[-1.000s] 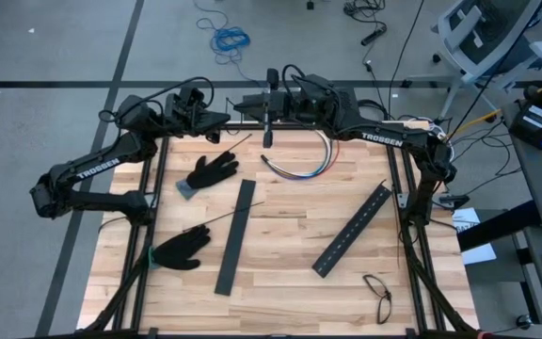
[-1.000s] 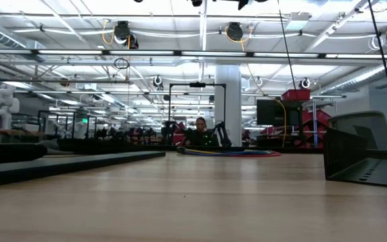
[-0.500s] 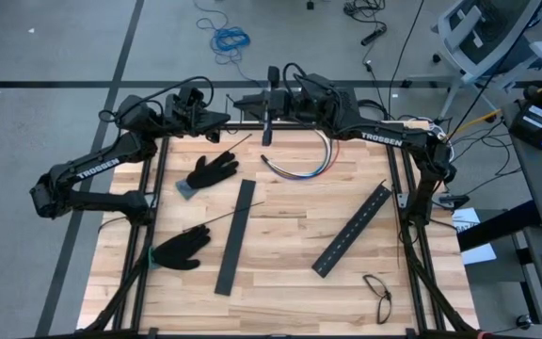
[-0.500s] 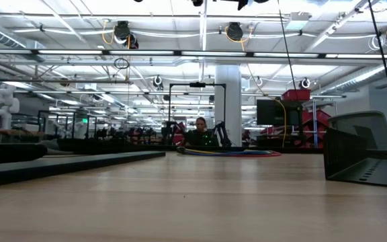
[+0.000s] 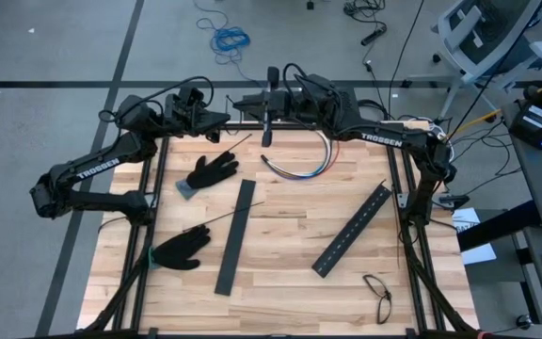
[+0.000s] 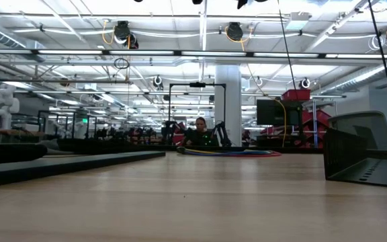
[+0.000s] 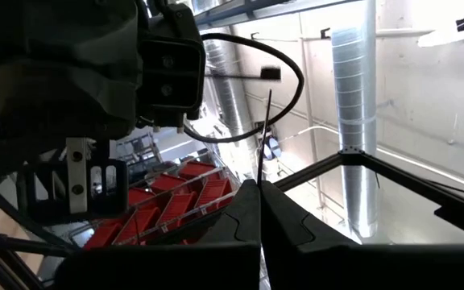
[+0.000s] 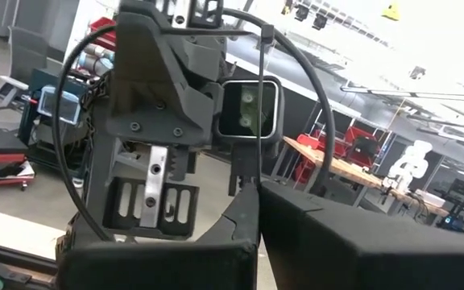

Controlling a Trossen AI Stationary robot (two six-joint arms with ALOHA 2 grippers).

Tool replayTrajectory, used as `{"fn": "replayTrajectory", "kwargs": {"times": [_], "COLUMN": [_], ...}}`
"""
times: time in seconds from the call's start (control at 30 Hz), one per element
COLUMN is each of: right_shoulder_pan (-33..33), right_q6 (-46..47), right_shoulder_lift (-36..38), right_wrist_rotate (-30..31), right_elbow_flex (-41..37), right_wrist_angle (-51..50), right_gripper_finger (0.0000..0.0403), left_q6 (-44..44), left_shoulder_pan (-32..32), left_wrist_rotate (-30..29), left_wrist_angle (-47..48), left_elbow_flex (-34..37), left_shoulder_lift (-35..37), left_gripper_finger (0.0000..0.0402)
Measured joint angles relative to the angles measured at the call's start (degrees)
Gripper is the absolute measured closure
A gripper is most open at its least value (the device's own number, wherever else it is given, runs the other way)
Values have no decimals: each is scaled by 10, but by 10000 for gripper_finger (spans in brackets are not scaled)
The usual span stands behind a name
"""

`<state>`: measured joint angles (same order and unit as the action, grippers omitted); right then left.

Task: Ziptie cables

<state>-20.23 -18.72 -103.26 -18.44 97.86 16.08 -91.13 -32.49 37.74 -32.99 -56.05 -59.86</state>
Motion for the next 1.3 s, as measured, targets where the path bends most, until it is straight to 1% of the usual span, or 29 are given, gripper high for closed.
{"fn": "replayTrajectory", "kwargs": {"times": [0.6,1.3], "right_shoulder_pan": [1,-5], "right_q6": [-15,-19], "right_shoulder_lift": [0,3], "right_wrist_rotate": [-1,3], "right_elbow_flex": [0,0], "right_wrist_angle": [-16,13], "right_gripper_finger": [403,403], "left_q6": [-1,-2], "left_shoulder_pan": [0,0], "left_wrist_rotate": [0,0], "left_wrist_angle": [0,0], "left_elbow_flex": [0,0], "left_shoulder_lift": [0,0], "left_gripper_finger": [401,401]}}
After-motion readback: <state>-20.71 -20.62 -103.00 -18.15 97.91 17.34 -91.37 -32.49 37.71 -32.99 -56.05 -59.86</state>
